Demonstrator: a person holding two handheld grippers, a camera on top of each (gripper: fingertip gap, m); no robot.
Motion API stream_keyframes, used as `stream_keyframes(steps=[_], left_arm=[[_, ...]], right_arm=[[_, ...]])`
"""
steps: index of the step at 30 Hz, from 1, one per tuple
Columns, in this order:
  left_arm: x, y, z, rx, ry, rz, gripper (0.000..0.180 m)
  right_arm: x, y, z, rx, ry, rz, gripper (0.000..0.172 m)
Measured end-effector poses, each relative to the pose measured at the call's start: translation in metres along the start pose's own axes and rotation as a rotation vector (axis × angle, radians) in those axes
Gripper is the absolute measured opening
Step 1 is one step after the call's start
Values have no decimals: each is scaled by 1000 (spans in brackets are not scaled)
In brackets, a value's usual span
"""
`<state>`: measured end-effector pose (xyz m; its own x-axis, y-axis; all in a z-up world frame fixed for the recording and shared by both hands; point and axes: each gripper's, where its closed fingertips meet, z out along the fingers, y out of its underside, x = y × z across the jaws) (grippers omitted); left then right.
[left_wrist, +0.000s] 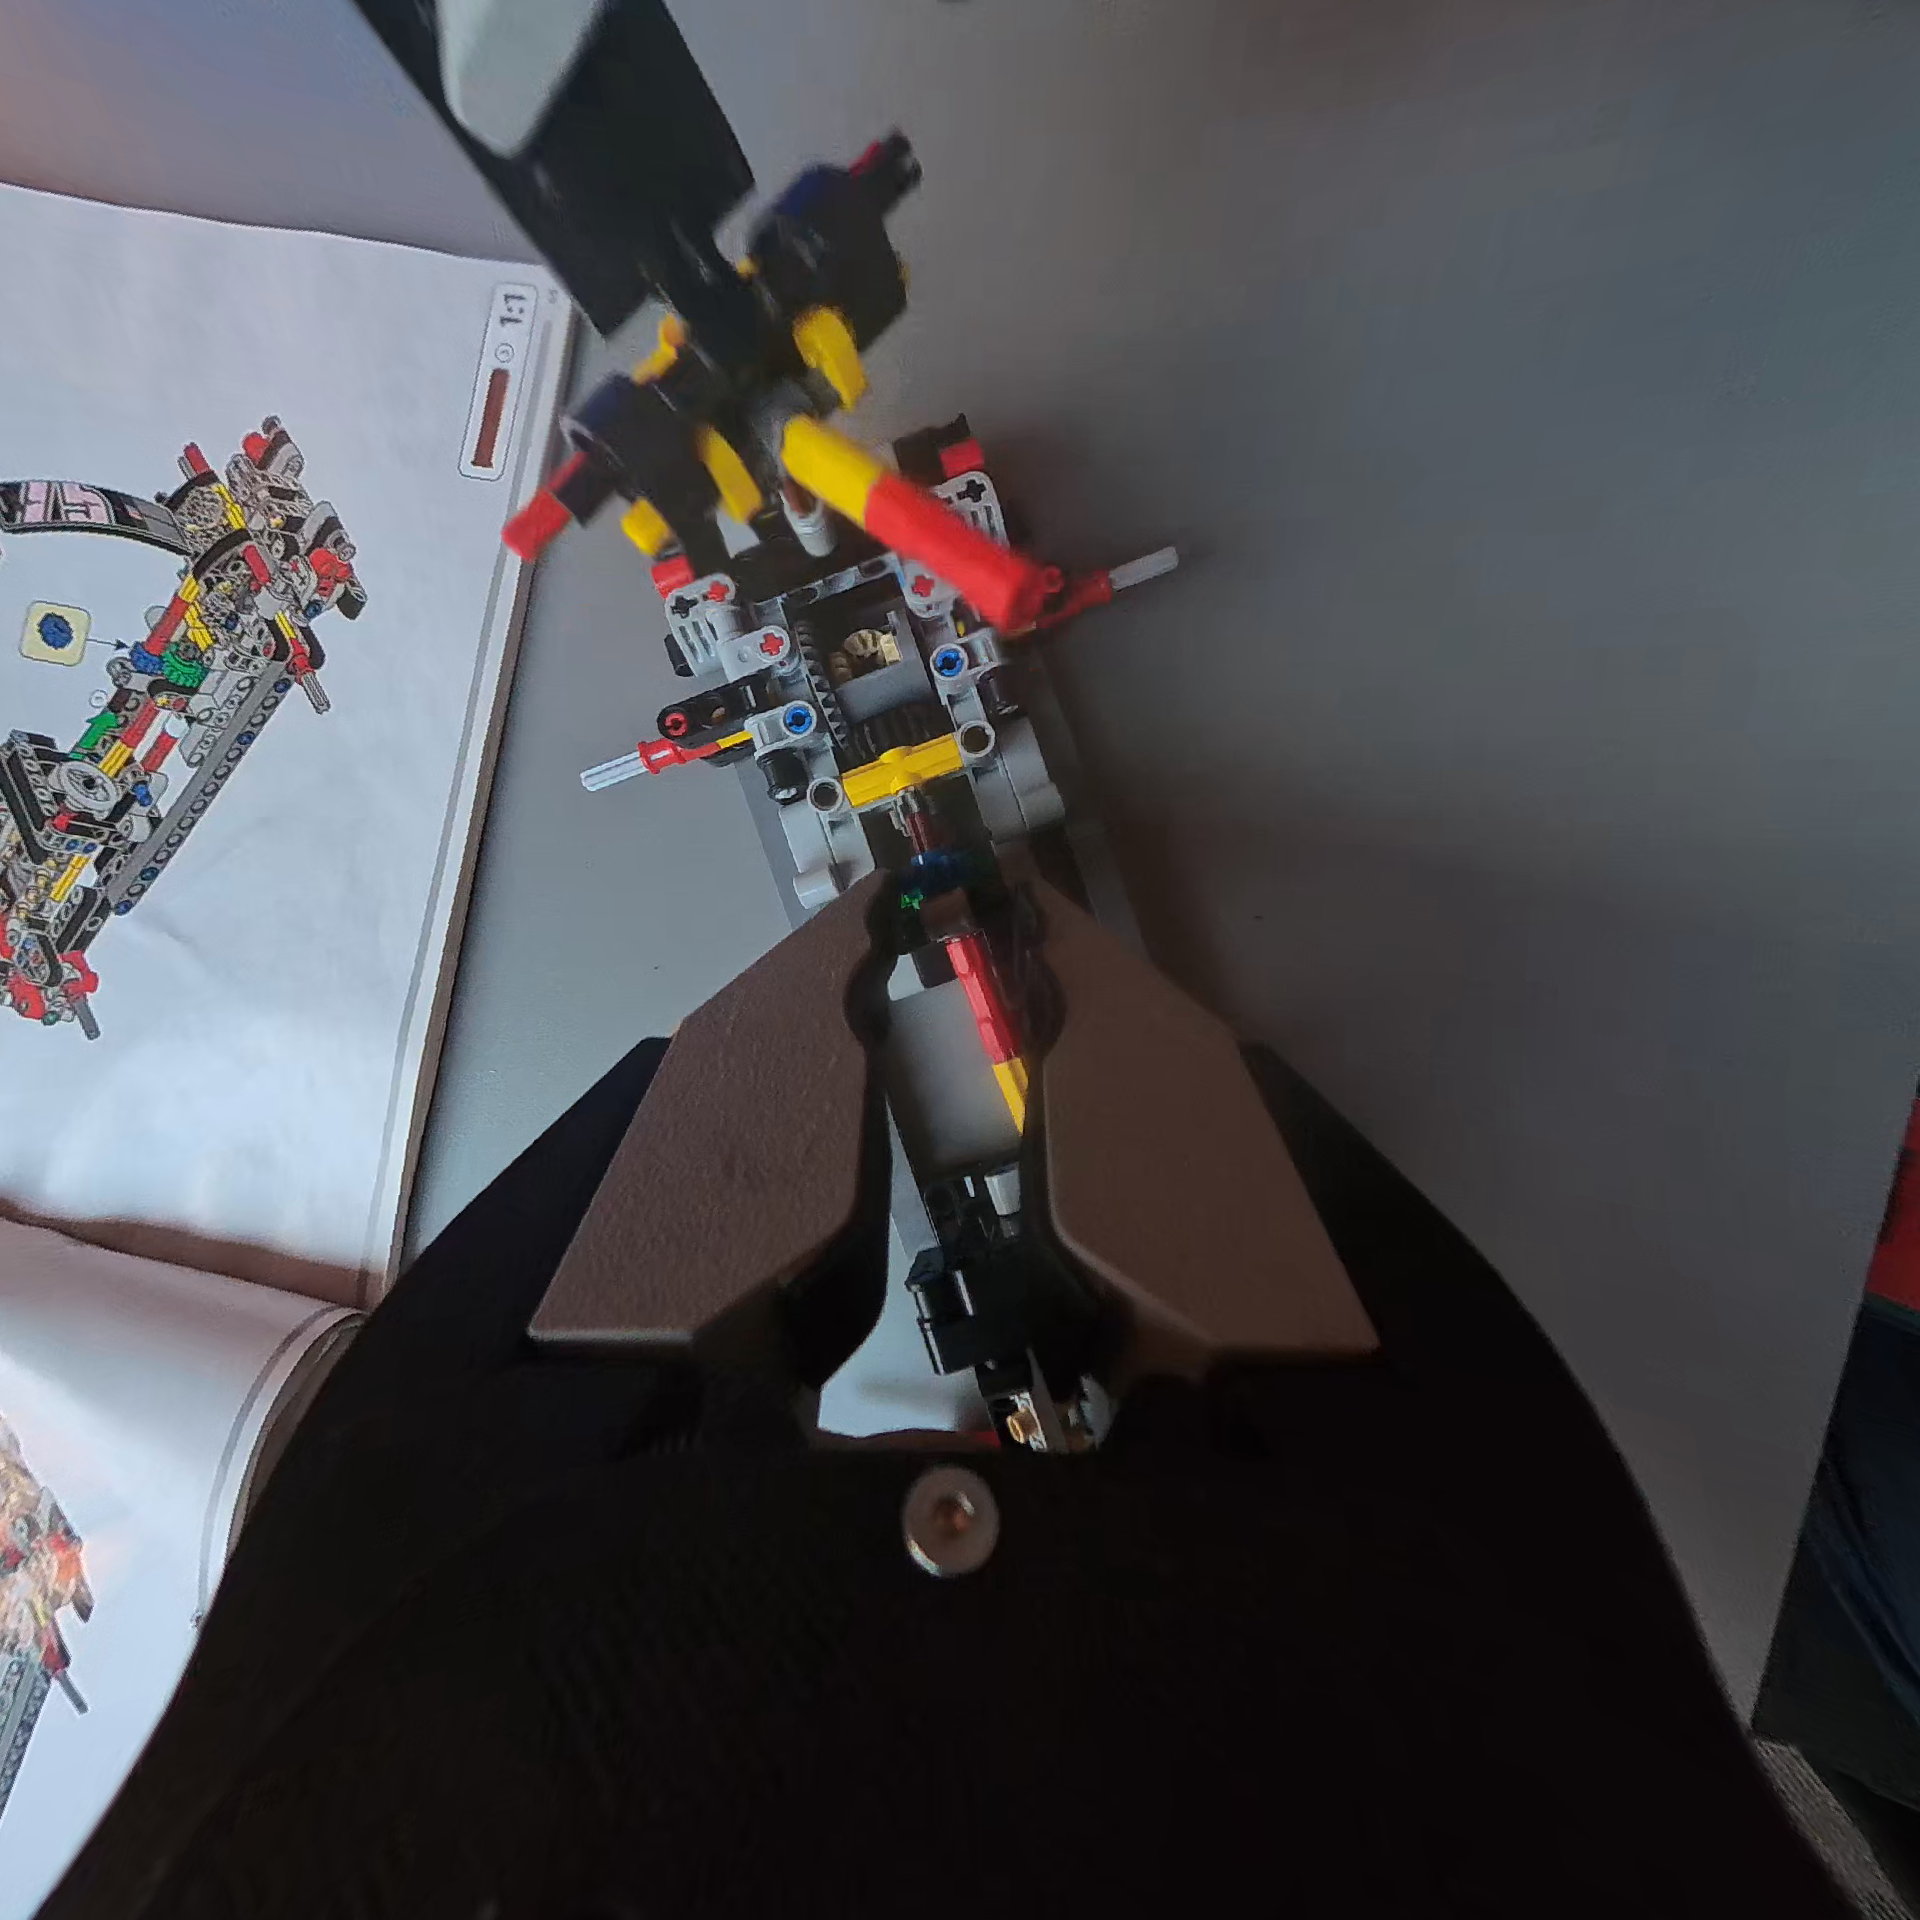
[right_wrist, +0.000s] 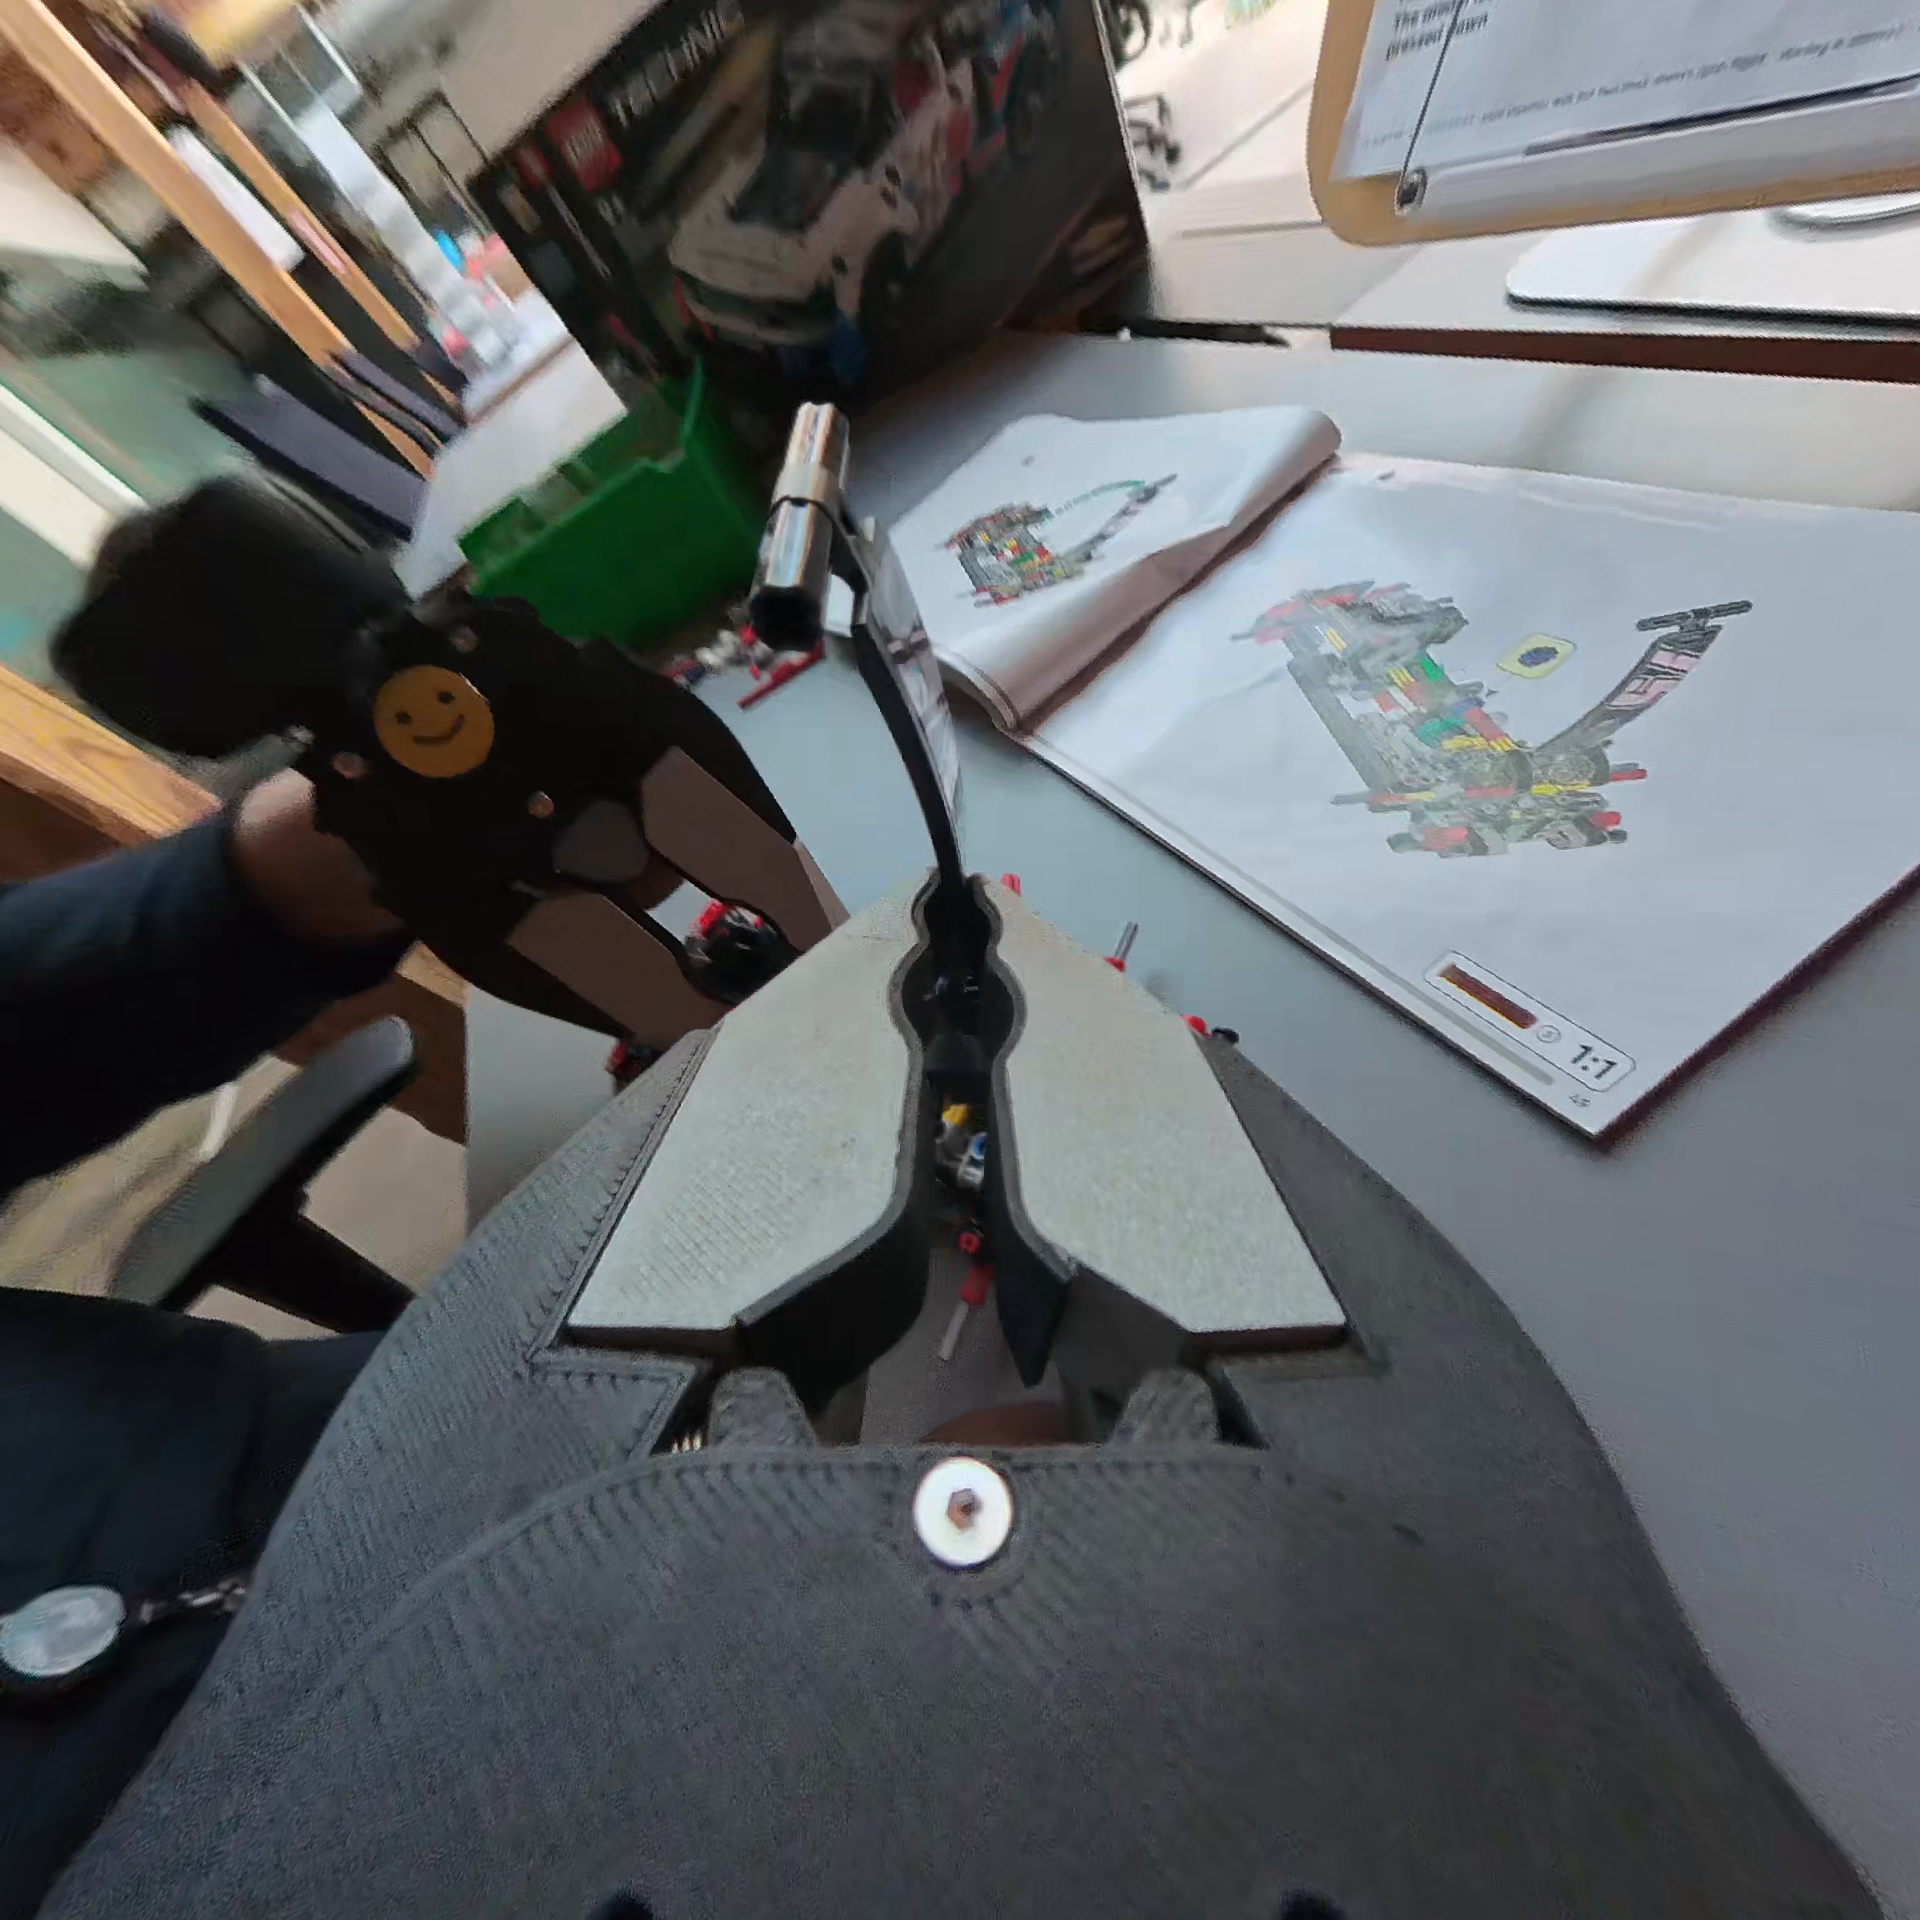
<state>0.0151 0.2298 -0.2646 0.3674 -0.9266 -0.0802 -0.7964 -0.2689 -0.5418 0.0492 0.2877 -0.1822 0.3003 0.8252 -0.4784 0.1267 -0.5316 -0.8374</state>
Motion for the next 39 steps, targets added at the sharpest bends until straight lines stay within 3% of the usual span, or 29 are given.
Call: stream_keyframes(steps=[8,17,22,28,31,34,39], left_arm=[[0,-1,-1,21,-18,-7,17],[4,-5,-3,78,6,-2,9],[6,1,-7,61,-21,9,18],[10,7,-15,74,-16,-85,30],[11,4,-6,30,-22,-84,31],[8,0,0,-7,-35,-54,17],[10,1,-1,-31,4,21,17]], right_arm=[[11,-5,-12,52,15,115,0],[-3,-3,-16,130,107,2,0],[9,-8,-41,183,177,0,0],[52,18,-75,100,377,-25,0],[67,33,-78,83,394,8,0],[75,46,-72,45,388,35,0],[84,61,-64,-24,457,-48,0]])
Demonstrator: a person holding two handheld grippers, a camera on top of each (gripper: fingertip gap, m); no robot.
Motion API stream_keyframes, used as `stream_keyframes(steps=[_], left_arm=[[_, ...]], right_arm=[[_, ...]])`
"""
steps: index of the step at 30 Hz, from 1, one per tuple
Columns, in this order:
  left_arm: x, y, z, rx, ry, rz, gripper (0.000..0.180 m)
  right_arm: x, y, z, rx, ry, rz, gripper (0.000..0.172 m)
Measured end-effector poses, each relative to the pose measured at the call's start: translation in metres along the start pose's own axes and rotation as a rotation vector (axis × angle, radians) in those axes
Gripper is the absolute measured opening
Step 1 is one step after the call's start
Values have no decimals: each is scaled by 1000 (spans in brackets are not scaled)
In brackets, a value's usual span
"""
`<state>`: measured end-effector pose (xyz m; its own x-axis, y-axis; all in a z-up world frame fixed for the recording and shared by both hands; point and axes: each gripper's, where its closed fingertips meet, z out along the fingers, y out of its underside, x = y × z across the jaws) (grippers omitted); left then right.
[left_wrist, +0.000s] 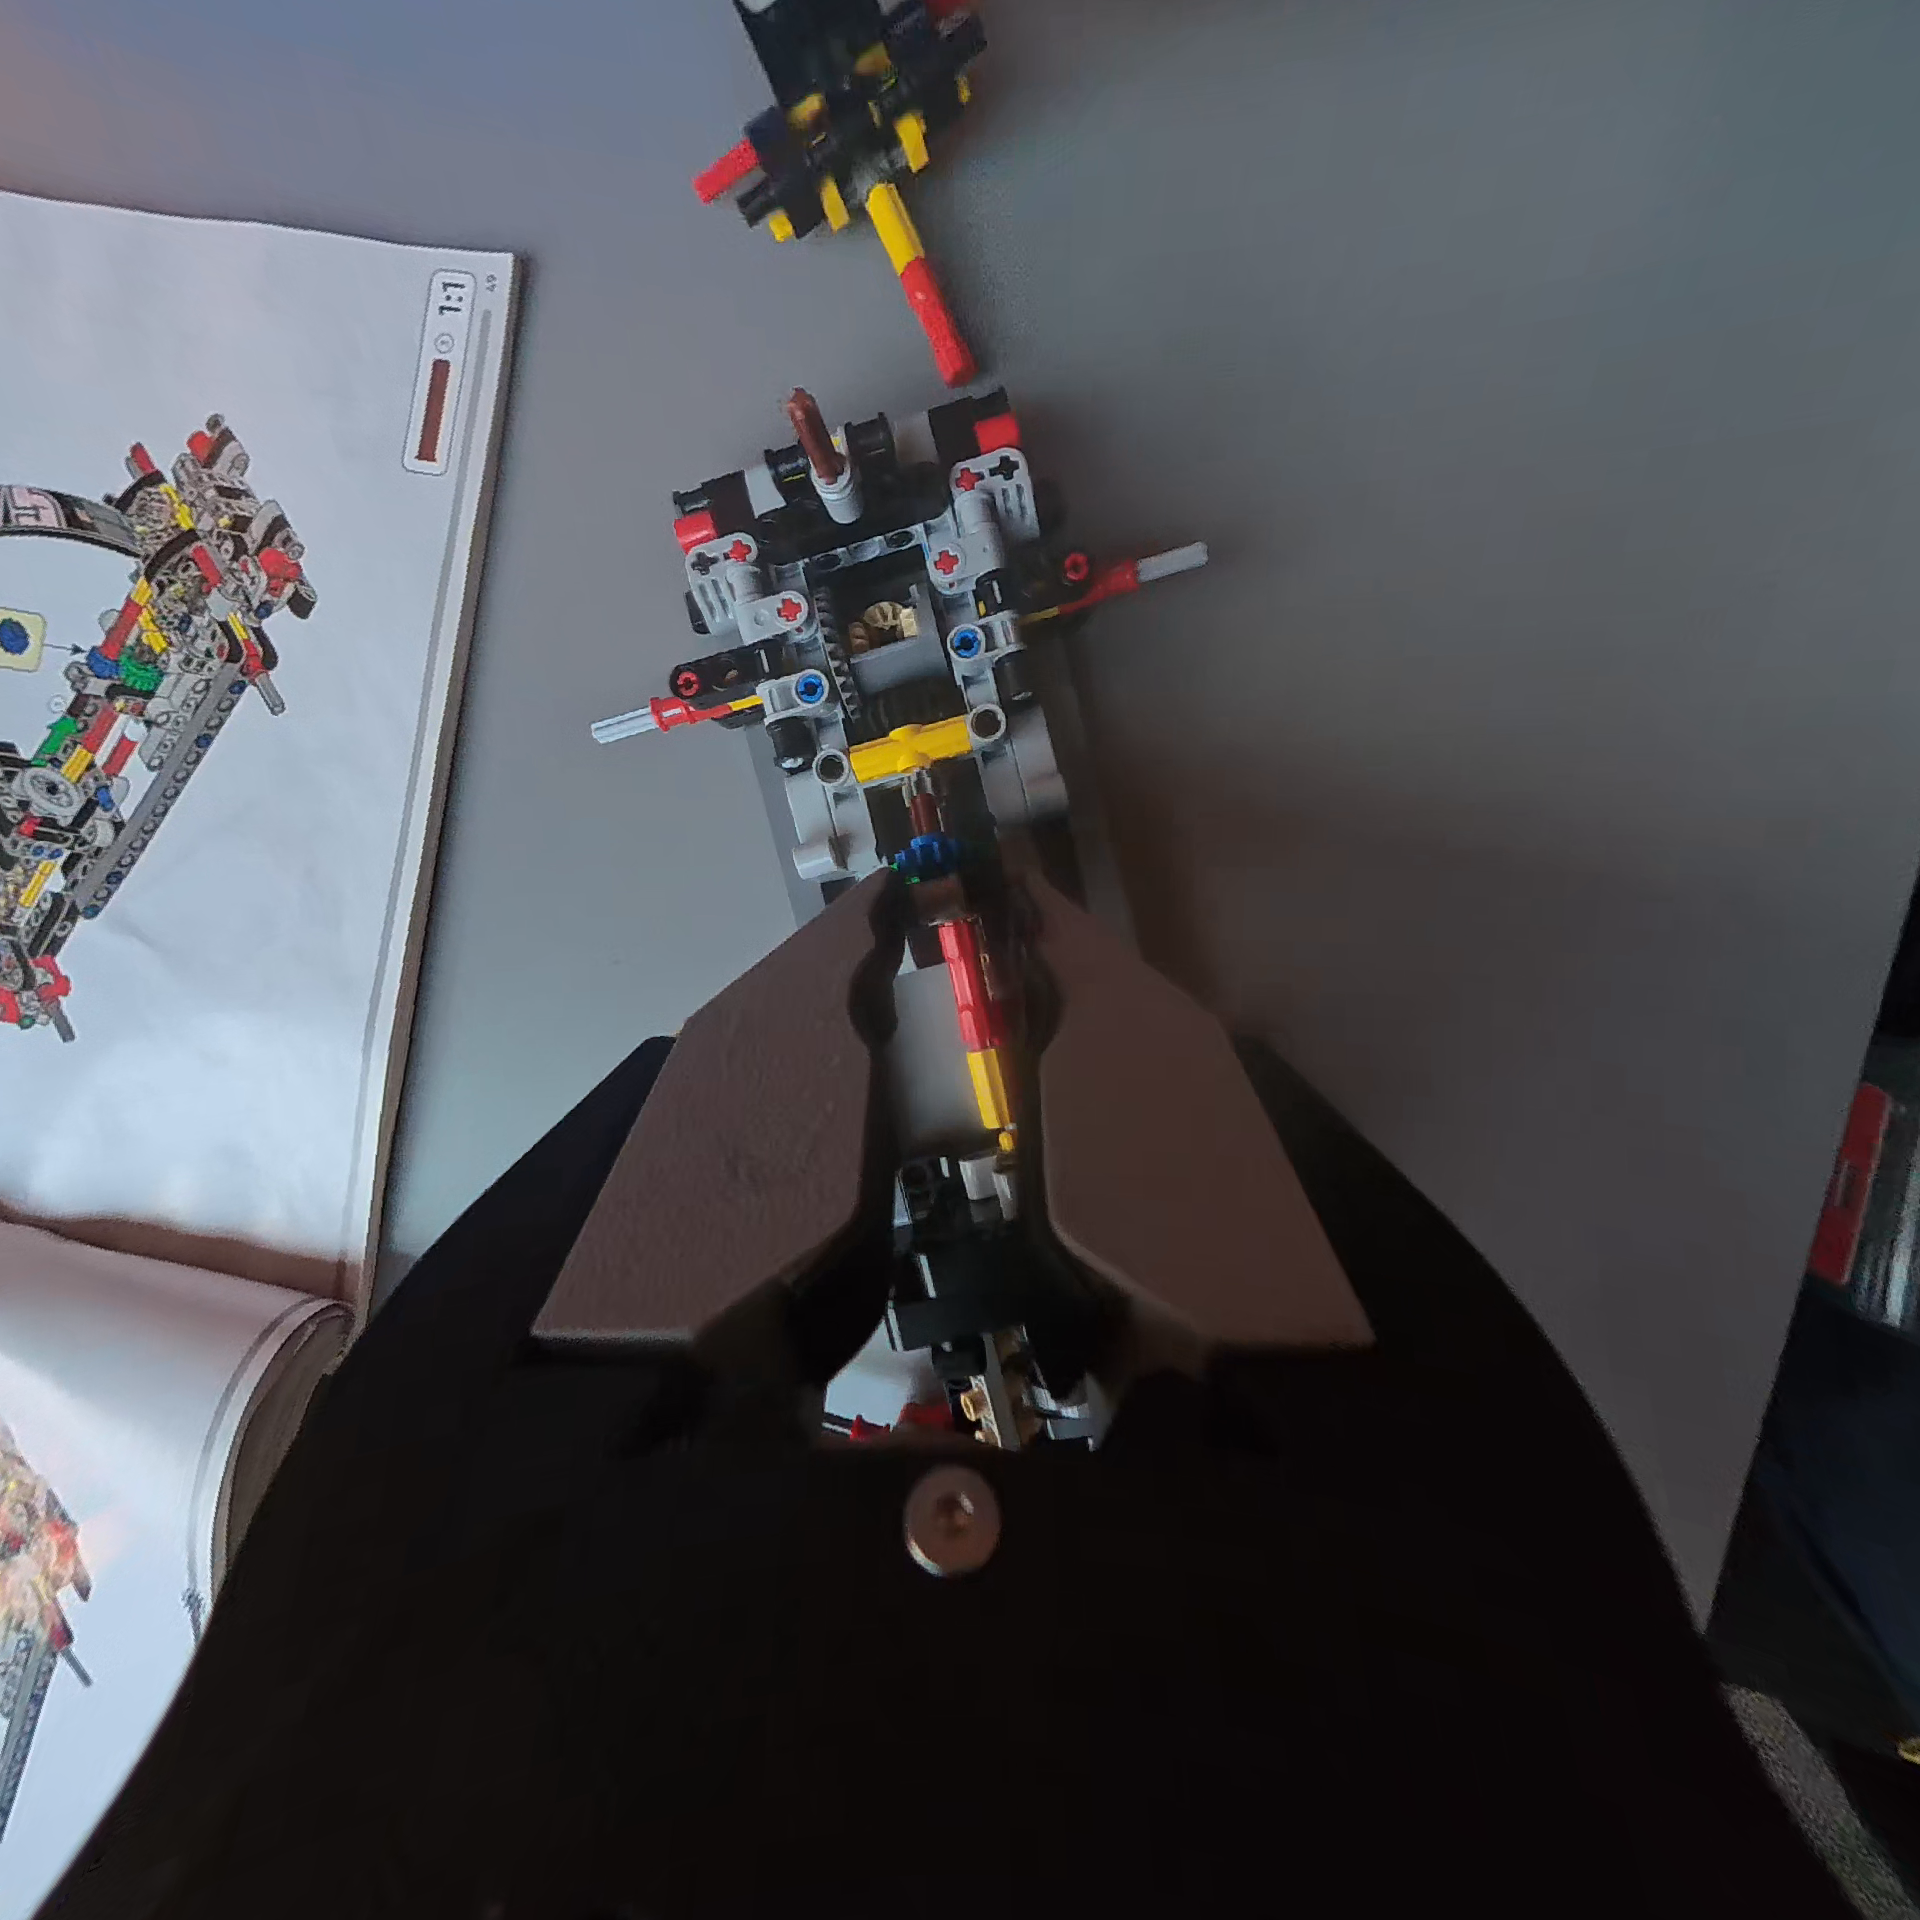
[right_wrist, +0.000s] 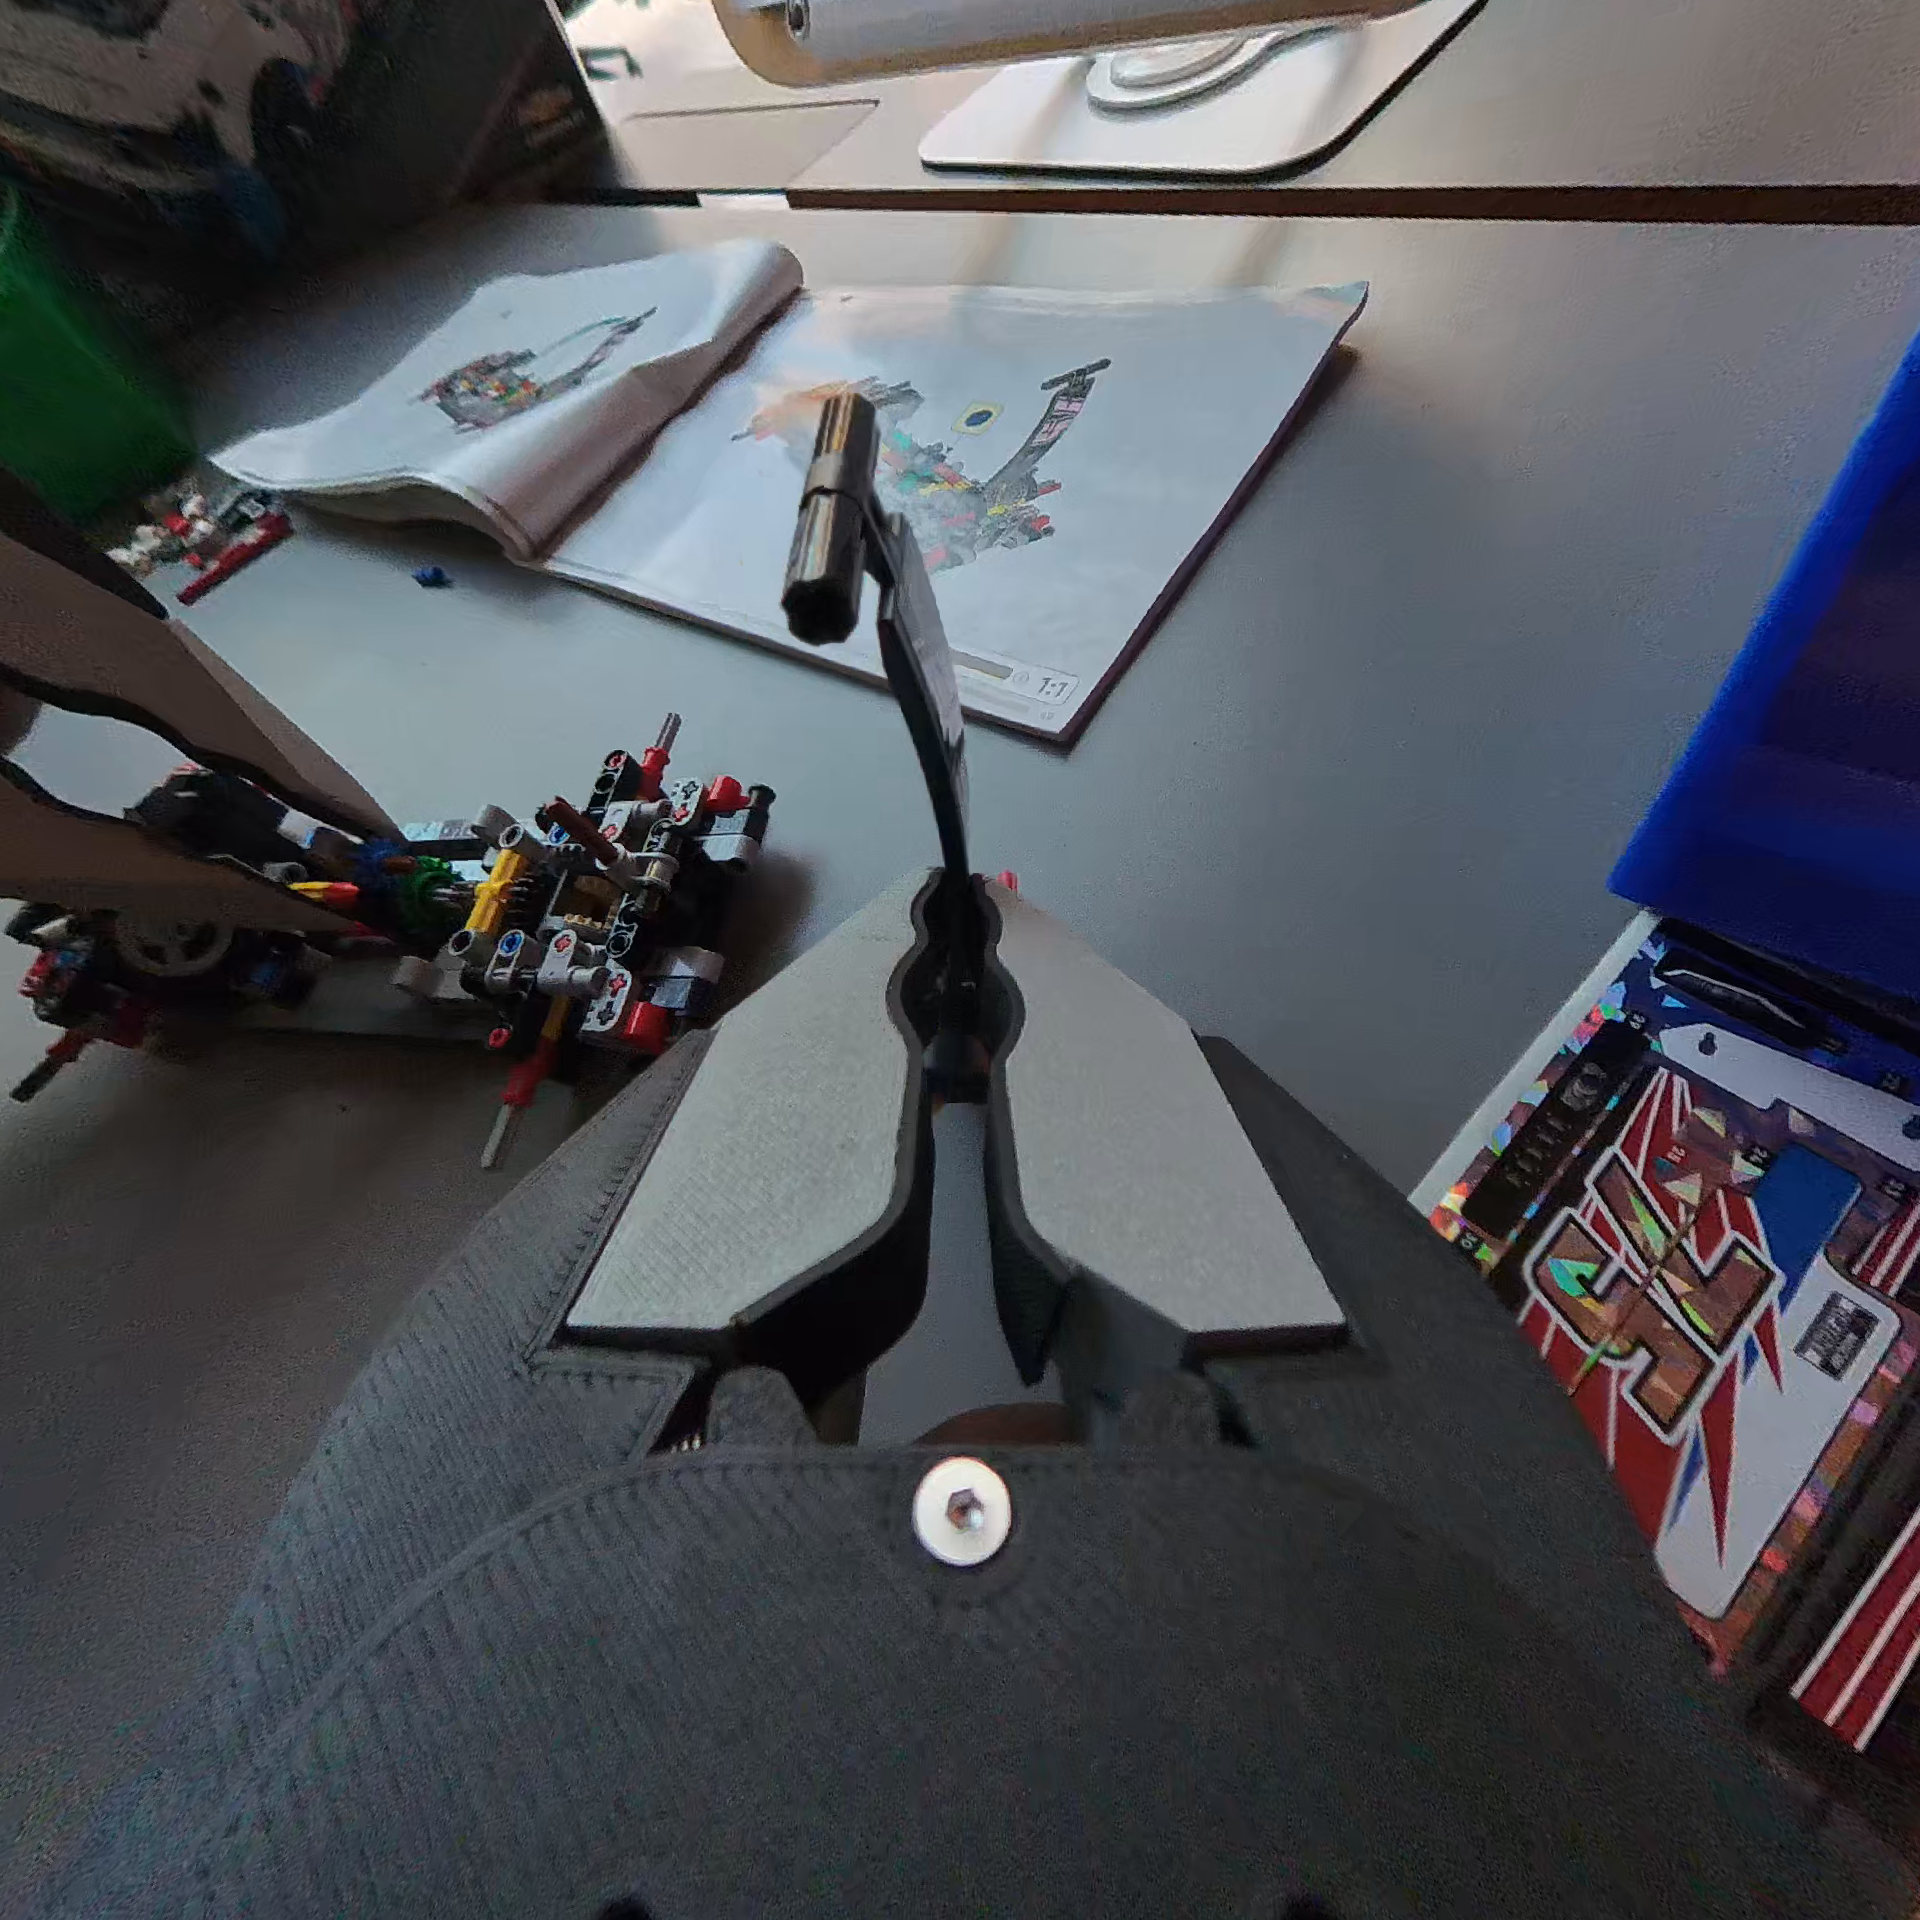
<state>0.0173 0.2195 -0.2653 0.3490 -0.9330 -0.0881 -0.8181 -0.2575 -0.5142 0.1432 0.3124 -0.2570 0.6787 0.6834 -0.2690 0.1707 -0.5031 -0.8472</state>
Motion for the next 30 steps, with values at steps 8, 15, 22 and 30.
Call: stream_keyframes(steps=[8,15,22,30], left_arm=[[1,20,-13,31,68,66,16],[-26,15,-52,389,81,4,35],[-64,18,-69,690,131,-172,27],[-54,31,-49,574,175,-177,32]], right_arm=[[3,-10,-8,99,-19,56,0],[6,-15,-10,137,20,31,0],[0,-20,-5,147,25,-35,0],[8,-29,-2,174,28,-61,0]])
